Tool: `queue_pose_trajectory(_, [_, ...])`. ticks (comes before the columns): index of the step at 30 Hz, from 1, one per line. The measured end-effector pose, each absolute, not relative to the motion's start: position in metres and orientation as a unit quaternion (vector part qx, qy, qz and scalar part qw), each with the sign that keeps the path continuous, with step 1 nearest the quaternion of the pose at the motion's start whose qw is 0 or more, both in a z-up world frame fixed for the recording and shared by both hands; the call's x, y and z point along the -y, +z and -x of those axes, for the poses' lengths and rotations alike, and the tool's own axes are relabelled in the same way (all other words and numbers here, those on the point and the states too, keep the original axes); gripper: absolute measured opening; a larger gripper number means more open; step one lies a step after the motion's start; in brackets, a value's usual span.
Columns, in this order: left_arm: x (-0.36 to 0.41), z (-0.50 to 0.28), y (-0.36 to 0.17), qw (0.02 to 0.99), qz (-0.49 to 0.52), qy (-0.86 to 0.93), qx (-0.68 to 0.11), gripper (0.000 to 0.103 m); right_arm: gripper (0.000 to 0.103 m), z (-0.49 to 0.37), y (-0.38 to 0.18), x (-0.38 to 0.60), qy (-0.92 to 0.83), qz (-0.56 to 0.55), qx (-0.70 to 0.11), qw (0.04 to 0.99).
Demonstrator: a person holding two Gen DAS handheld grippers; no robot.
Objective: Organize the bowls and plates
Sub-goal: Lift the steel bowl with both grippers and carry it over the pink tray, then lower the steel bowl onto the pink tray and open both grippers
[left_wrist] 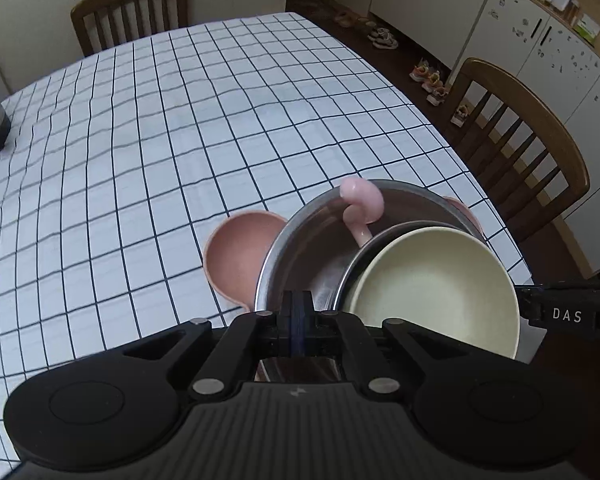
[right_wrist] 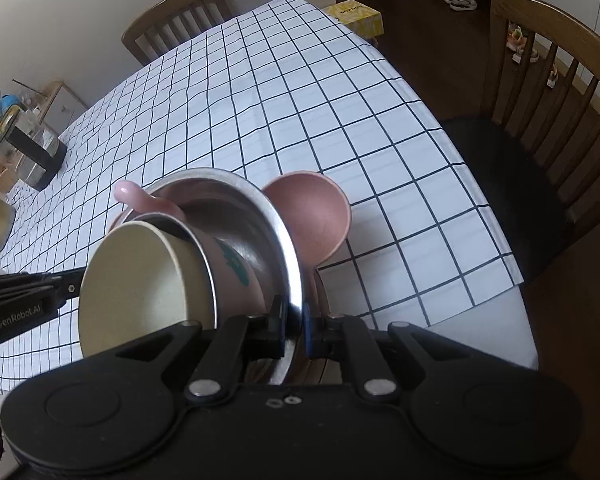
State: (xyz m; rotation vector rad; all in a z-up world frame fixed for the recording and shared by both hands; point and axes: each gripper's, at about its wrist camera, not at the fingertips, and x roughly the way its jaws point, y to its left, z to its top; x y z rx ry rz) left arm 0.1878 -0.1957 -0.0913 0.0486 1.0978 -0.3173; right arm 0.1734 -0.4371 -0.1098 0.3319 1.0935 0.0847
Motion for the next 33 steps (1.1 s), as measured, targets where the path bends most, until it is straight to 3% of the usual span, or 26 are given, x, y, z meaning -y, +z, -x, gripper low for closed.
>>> queue_pose_trajectory(4, [0.191,-0.183,-0.092,0.84,-0.014,-0.147,-0.522,0.0,0.02,-0.171,-0.11,0.436,0.035,-0.15,-0.514,0.844])
queue_pose_trajectory(27, [0.158,-0.129,-0.052,0.872,-0.009,-0.16,-0.463,0.007,0.04,-0.114,-0.057,0.411,0.027,-0.111,-0.423,0.899])
queue_pose_trajectory(30, [0.153,-0.119,-0.046,0.877,-0.013,-0.161,-0.452,0.014,0.043,-0.104,-0.051,0.404,0.028,-0.109,-0.41,0.905])
queue_pose_trajectory(32, [0.148,-0.112,-0.043,0.881,-0.013,-0.162,-0.445,0.024,0.044,-0.096,-0.046,0.398,0.03,-0.107,-0.401,0.909])
queue_pose_trajectory(33, [0.146,-0.108,-0.041,0.883,-0.011,-0.163,-0.44,0.035,0.045,-0.092,-0.044,0.395,0.03,-0.104,-0.397,0.911])
